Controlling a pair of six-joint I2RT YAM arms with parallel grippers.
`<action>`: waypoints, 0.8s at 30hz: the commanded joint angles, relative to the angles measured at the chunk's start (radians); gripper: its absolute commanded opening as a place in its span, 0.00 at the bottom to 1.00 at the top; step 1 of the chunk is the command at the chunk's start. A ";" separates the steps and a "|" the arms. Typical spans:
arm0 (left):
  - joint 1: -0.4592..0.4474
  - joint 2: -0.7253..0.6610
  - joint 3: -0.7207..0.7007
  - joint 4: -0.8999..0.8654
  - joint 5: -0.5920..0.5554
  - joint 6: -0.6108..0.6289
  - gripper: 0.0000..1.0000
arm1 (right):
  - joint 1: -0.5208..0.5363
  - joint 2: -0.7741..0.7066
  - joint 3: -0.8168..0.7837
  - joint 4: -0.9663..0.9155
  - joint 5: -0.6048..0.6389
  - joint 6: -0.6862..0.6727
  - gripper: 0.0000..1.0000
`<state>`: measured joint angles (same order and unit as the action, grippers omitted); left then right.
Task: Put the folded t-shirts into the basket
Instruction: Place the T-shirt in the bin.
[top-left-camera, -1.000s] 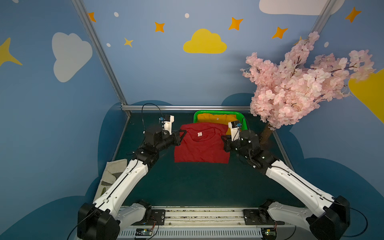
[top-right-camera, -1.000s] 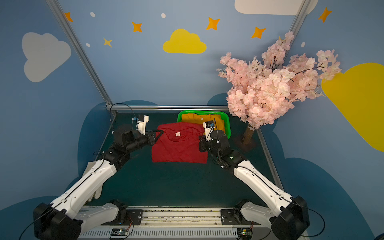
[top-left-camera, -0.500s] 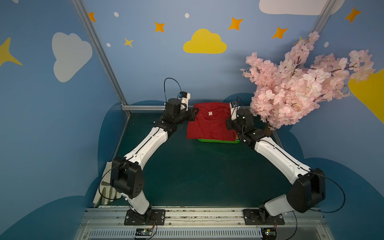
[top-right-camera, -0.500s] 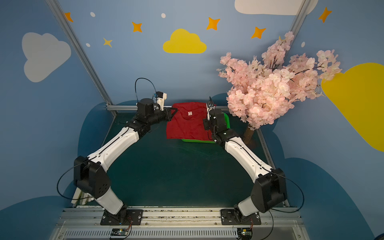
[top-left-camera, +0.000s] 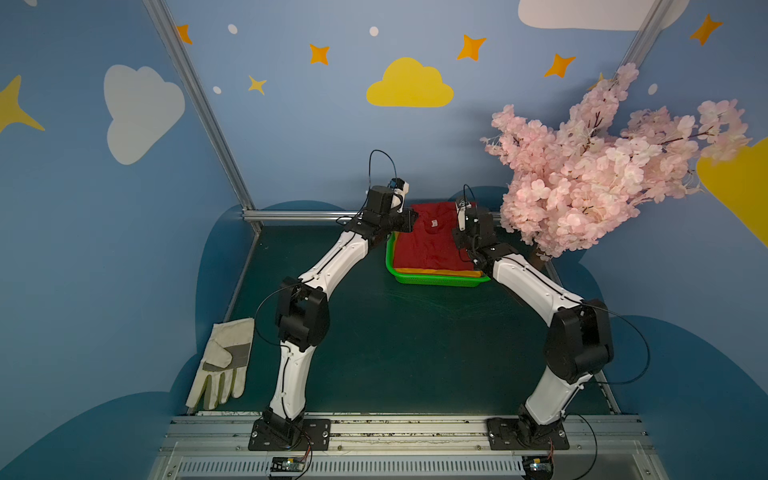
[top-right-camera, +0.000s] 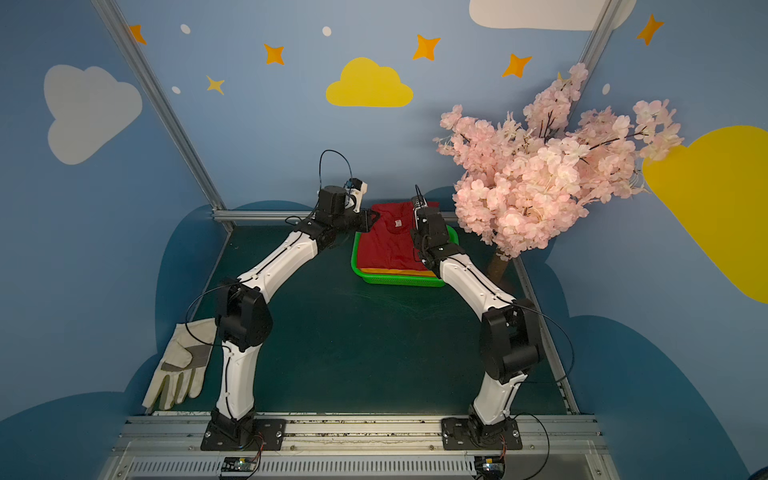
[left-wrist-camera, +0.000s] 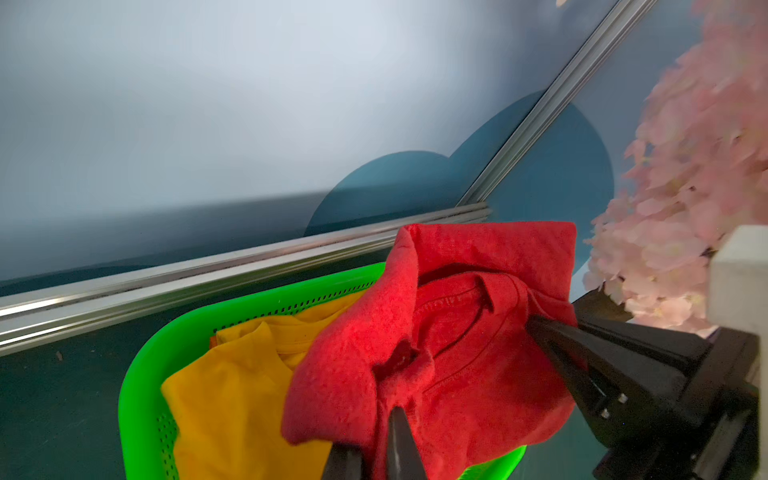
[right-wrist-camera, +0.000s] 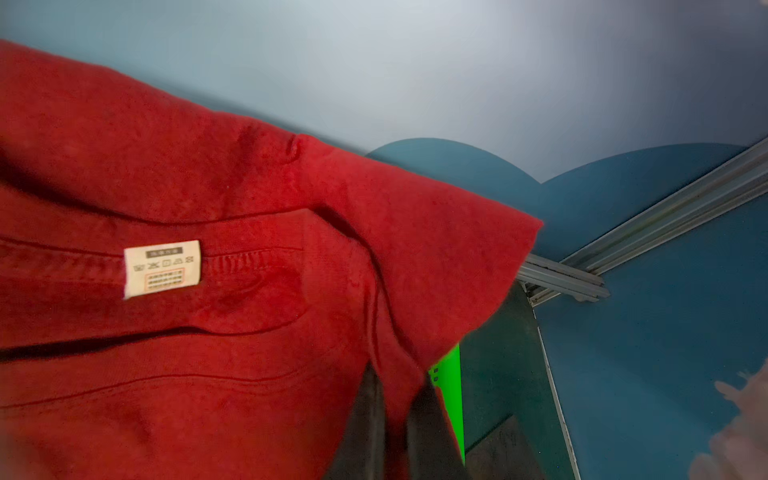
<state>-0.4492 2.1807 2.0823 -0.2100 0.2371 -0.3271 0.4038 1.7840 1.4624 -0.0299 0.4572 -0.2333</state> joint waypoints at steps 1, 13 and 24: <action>0.000 0.034 0.068 -0.055 0.007 0.027 0.02 | -0.018 0.025 0.039 0.037 0.019 -0.020 0.00; -0.004 0.103 0.077 -0.125 0.005 0.035 0.02 | -0.058 0.109 0.052 -0.038 0.005 0.001 0.00; -0.003 0.327 0.306 -0.197 -0.217 0.192 0.34 | -0.073 0.375 0.289 -0.185 0.185 -0.025 0.27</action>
<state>-0.4526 2.4512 2.3165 -0.3641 0.1081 -0.2066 0.3443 2.0945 1.6623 -0.1253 0.5438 -0.2459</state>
